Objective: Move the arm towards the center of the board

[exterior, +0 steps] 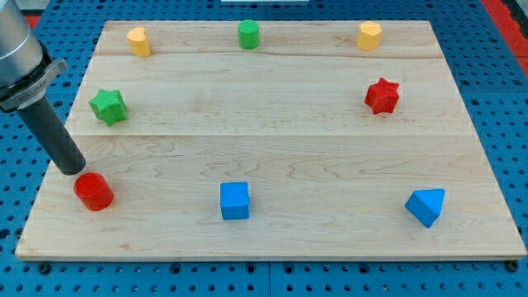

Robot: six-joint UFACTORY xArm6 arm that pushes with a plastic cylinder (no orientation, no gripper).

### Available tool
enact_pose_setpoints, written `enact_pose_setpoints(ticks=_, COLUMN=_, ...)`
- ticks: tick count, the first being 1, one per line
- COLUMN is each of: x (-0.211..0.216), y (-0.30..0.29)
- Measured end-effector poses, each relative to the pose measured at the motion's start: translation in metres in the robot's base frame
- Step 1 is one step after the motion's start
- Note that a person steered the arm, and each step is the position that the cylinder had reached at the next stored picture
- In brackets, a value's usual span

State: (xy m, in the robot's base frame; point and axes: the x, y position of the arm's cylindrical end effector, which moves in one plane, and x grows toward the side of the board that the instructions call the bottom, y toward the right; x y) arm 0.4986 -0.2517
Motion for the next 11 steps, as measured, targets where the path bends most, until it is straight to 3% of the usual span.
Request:
enact_pose_setpoints(ticks=1, x=-0.024, y=0.014)
enact_pose_setpoints(ticks=3, x=-0.038, y=0.153)
enact_pose_setpoints(ticks=11, x=-0.067, y=0.168)
